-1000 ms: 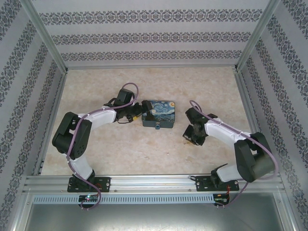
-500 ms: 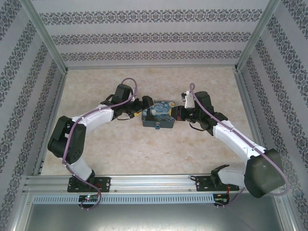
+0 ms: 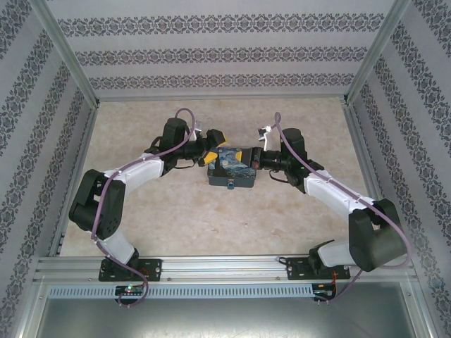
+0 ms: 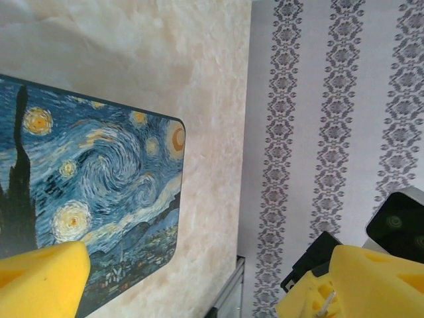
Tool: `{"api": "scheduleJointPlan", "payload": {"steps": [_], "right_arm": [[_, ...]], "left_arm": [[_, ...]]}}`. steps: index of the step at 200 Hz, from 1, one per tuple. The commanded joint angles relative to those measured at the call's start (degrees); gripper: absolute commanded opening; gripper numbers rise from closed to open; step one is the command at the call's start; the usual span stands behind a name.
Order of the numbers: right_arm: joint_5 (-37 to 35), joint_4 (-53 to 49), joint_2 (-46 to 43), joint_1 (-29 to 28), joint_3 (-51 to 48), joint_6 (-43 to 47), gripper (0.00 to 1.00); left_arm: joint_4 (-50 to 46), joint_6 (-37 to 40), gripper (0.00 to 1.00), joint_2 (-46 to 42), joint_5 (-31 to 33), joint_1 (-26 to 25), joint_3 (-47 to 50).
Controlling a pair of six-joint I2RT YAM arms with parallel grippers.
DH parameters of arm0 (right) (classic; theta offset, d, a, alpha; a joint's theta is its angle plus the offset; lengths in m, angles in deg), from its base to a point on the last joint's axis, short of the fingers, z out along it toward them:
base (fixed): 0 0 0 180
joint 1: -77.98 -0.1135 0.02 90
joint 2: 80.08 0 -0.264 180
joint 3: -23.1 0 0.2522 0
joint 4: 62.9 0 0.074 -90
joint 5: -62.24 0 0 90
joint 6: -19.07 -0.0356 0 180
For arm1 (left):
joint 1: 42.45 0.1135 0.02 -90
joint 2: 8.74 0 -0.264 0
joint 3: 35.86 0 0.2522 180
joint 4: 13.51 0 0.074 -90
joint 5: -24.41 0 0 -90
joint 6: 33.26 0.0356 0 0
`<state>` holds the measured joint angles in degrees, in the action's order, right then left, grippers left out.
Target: Unlock the padlock with the key
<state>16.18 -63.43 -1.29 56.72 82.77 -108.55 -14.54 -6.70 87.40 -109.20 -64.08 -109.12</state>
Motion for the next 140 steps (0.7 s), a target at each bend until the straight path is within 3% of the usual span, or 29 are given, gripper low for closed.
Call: {"api": "scheduleJointPlan", "payload": {"steps": [1, 53, 81, 140], "right_arm": [[3.84, 4.76, 0.7, -0.49, 1.85, -0.67, 0.0], [16.21, 4.63, 2.98, 1.11, 3.28, 0.1, 0.0], [17.4, 4.7, 4.32, 2.03, 4.13, -0.25, 0.0], [16.53, 5.66, 6.0, 2.92, 5.32, -1.33, 0.0]], "left_arm": [[6.54, -3.34, 0.91, -0.71, -2.22, 0.45, 1.13], [13.45, -6.27, 0.81, -0.07, -4.38, 0.37, 1.42], [14.84, -6.25, 0.73, 0.15, -6.15, -0.03, 0.62], [15.65, -5.87, 0.66, 0.25, -5.87, -1.23, 1.0]]}}
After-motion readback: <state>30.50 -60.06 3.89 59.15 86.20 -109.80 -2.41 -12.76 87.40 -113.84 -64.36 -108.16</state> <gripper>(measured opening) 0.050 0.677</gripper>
